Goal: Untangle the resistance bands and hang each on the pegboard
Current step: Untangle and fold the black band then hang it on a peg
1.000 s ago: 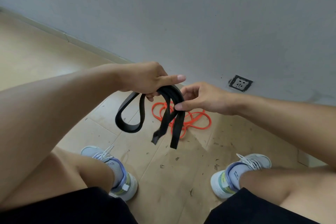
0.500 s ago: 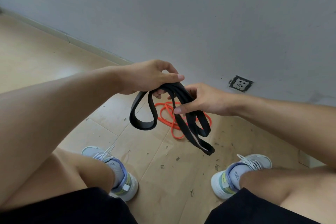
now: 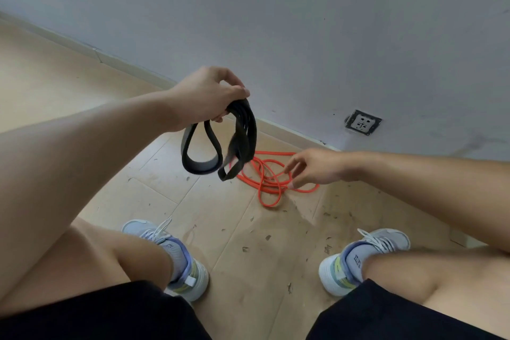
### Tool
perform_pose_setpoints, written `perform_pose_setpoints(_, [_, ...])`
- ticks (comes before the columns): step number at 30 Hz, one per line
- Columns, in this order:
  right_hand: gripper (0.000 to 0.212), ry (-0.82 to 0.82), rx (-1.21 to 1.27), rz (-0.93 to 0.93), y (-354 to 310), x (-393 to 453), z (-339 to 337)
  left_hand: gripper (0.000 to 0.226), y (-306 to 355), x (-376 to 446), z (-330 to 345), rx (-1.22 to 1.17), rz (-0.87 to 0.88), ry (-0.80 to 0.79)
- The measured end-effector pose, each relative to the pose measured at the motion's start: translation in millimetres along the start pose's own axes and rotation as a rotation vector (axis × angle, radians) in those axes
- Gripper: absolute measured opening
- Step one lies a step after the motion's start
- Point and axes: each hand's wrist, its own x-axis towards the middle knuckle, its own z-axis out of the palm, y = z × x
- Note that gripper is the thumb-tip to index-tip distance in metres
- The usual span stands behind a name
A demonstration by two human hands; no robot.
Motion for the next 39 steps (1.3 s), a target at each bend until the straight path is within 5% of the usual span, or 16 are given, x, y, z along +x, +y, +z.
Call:
perform_pose_setpoints(4, [0.052,-0.109,0.042,0.023,-3,4,15,0.021,-3,4,-2,0.036,0.018,0.042])
perform_pose_setpoints(9, [0.041,-0.022,0.336,0.100,-15,14,17,0.023,3,3,-1,-0.031,0.106,0.058])
perform_pose_setpoints(20, [0.031,-0.099,0.652,0.041,-6,18,21,0.033,25,-7,0,-0.419,0.249,-0.108])
perform_pose_setpoints(30, [0.036,-0.349,0.796,0.002,-8,17,20,0.021,5,2,-22,-0.467,0.196,0.045])
perform_pose_setpoints(33, [0.022,-0.327,0.821,-0.018,-10,17,20,0.021,-1,5,-26,-0.457,0.182,0.085])
perform_pose_setpoints(39, [0.068,-0.369,0.894,0.000,-7,19,16,0.022,-14,17,-32,-0.396,0.132,0.243])
